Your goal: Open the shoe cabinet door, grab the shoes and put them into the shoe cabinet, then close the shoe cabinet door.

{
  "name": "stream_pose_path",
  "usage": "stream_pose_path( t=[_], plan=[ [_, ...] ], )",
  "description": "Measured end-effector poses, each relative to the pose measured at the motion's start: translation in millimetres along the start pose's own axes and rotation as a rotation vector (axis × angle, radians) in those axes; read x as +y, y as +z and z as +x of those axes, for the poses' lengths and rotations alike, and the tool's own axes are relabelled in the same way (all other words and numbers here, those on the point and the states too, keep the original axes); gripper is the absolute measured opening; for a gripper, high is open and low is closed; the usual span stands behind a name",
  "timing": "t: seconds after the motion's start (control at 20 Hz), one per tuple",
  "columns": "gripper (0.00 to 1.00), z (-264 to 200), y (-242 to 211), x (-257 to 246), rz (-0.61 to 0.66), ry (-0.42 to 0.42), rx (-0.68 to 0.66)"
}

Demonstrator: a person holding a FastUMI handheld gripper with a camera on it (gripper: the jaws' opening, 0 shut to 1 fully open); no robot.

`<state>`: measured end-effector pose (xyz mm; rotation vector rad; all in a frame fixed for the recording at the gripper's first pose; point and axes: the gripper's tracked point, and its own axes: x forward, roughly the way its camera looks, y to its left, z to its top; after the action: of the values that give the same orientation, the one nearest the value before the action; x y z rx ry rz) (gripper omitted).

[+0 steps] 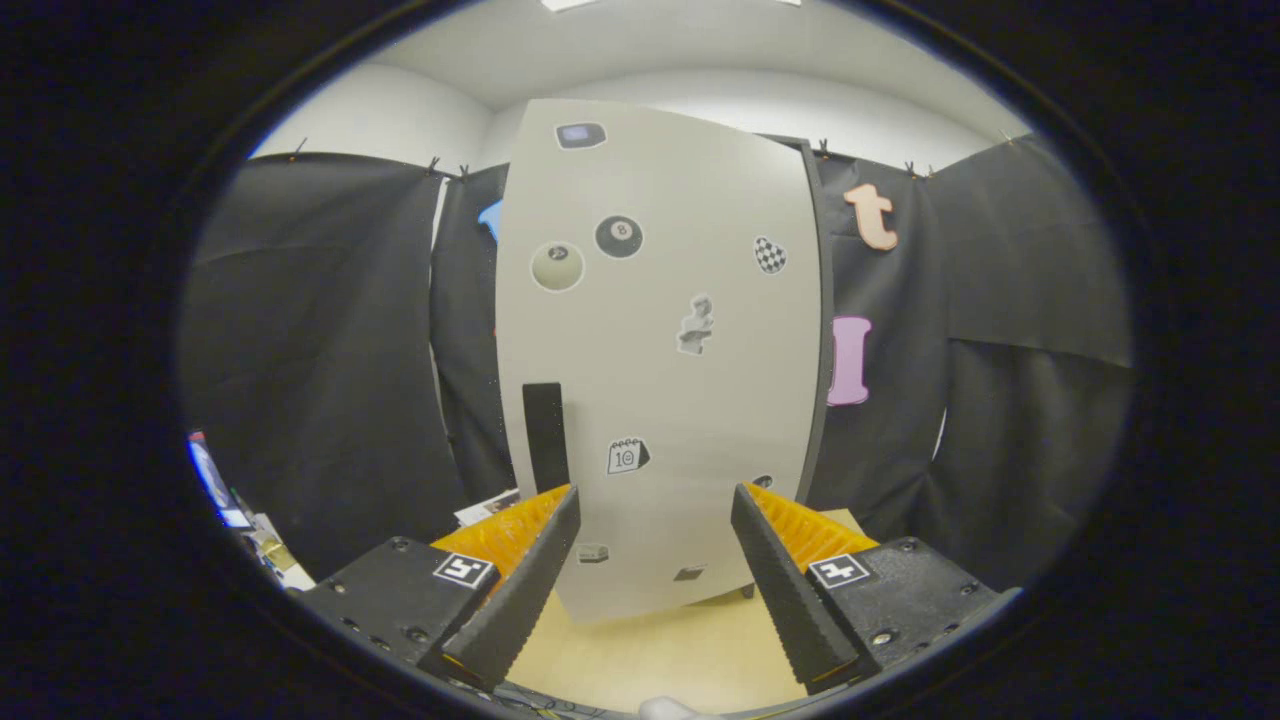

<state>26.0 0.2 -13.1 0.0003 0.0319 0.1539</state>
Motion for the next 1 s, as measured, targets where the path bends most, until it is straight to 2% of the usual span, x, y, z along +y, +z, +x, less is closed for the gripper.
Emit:
stream_pose_path(
  t=[0.5,1.0],
  plan=[
    [0.99,-53.7,42.2,-18.9,-0.004,-0.065,-0.057],
    [0.99,-90.6,58.0,-38.7,0.026,-0.116,-0.085]
  ],
)
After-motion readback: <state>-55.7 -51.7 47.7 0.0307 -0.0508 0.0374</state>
